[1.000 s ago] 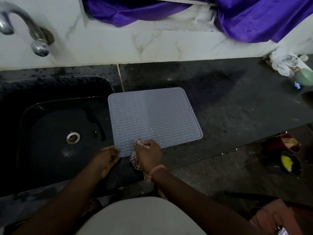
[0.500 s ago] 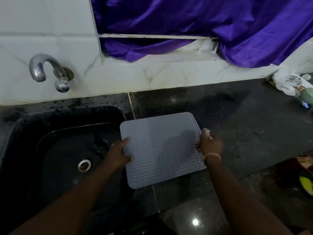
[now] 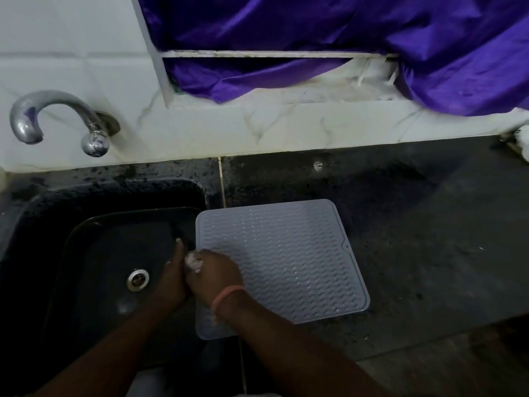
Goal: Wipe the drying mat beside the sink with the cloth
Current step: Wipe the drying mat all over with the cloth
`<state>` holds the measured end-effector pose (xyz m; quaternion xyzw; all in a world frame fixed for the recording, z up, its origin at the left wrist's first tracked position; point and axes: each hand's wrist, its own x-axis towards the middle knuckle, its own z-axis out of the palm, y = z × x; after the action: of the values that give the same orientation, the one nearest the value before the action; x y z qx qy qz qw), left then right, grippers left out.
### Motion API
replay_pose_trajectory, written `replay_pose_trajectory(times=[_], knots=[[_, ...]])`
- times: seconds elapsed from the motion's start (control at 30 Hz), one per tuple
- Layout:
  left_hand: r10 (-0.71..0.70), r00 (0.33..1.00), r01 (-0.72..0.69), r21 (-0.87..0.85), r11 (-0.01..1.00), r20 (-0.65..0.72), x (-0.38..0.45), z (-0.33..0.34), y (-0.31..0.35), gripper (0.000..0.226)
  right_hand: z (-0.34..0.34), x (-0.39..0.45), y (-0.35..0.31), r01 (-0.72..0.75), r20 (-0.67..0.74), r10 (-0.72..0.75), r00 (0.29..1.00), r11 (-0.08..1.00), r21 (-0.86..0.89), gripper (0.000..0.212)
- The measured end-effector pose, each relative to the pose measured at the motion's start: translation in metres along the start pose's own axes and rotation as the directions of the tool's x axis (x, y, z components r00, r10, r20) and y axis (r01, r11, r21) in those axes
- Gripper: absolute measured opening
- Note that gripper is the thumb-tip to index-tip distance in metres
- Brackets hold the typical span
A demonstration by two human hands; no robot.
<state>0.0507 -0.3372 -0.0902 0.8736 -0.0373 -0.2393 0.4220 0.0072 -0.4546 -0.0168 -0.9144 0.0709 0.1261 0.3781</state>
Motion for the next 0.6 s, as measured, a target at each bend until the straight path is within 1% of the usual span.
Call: replay_pose_trajectory(times=[0.03, 0.07, 0.1, 0.13, 0.17, 0.2, 0.23, 0.3, 0.33, 0.37, 0.4, 0.47, 0.53, 0.6], knots=[[-0.049, 0.999, 0.047, -0.108, 0.993, -0.013, -0.003, 0.000, 0.005, 0.047, -0.007, 0.006, -0.005, -0.026, 0.028, 0.024, 0.999, 0.994, 0.102, 0.016], [-0.047, 0.998, 0.051, -0.155, 0.987, 0.029, -0.004, -0.002, 0.006, 0.041, -0.019, 0.014, -0.003, -0.062, 0.011, 0.061, 0.998, 0.981, 0.183, 0.013], [-0.061, 0.998, 0.063, -0.115, 0.991, 0.017, -0.005, -0.009, 0.013, 0.031, -0.037, 0.023, 0.006, -0.095, -0.036, 0.107, 0.994, 0.965, 0.245, 0.013], [-0.034, 0.999, 0.034, -0.020, 0.999, -0.007, -0.003, -0.017, 0.013, 0.036, -0.059, 0.031, 0.021, -0.123, -0.099, 0.156, 0.983, 0.952, 0.281, 0.014], [-0.089, 0.996, 0.089, 0.009, 0.996, 0.017, -0.001, -0.026, 0.008, 0.056, -0.084, 0.036, 0.039, -0.156, -0.177, 0.215, 0.961, 0.942, 0.297, 0.020], [-0.159, 0.987, 0.159, -0.044, 0.986, 0.020, 0.004, -0.032, 0.008, 0.070, -0.110, 0.041, 0.060, -0.203, -0.259, 0.285, 0.923, 0.931, 0.302, 0.028], [-0.201, 0.980, 0.200, -0.092, 0.975, 0.006, 0.010, -0.036, 0.012, 0.070, -0.134, 0.045, 0.084, -0.265, -0.350, 0.353, 0.868, 0.924, 0.274, 0.031], [-0.216, 0.976, 0.213, -0.254, 0.943, 0.014, 0.022, -0.039, 0.019, 0.052, -0.170, 0.048, 0.129, -0.440, -0.514, 0.462, 0.723, 0.881, 0.172, 0.021], [-0.218, 0.975, 0.216, -0.330, 0.919, 0.030, 0.027, -0.039, 0.025, 0.047, -0.179, 0.051, 0.146, -0.498, -0.554, 0.489, 0.673, 0.854, 0.149, 0.021], [-0.236, 0.971, 0.230, -0.396, 0.889, 0.036, 0.033, -0.039, 0.030, 0.046, -0.179, 0.056, 0.157, -0.539, -0.562, 0.506, 0.654, 0.833, 0.123, 0.025], [-0.255, 0.966, 0.250, -0.455, 0.855, 0.051, 0.039, -0.038, 0.030, 0.045, -0.174, 0.062, 0.160, -0.565, -0.557, 0.507, 0.657, 0.821, 0.081, 0.027], [-0.294, 0.953, 0.292, -0.501, 0.814, 0.077, 0.044, -0.036, 0.034, 0.041, -0.152, 0.074, 0.146, -0.560, -0.550, 0.451, 0.703, 0.828, -0.037, 0.028], [-0.319, 0.944, 0.311, -0.525, 0.792, 0.079, 0.047, -0.033, 0.034, 0.036, -0.116, 0.085, 0.119, -0.505, -0.532, 0.370, 0.762, 0.854, -0.129, 0.037], [-0.347, 0.935, 0.328, -0.550, 0.768, 0.074, 0.048, -0.030, 0.035, 0.034, -0.076, 0.091, 0.087, -0.417, -0.495, 0.286, 0.820, 0.892, -0.175, 0.042]])
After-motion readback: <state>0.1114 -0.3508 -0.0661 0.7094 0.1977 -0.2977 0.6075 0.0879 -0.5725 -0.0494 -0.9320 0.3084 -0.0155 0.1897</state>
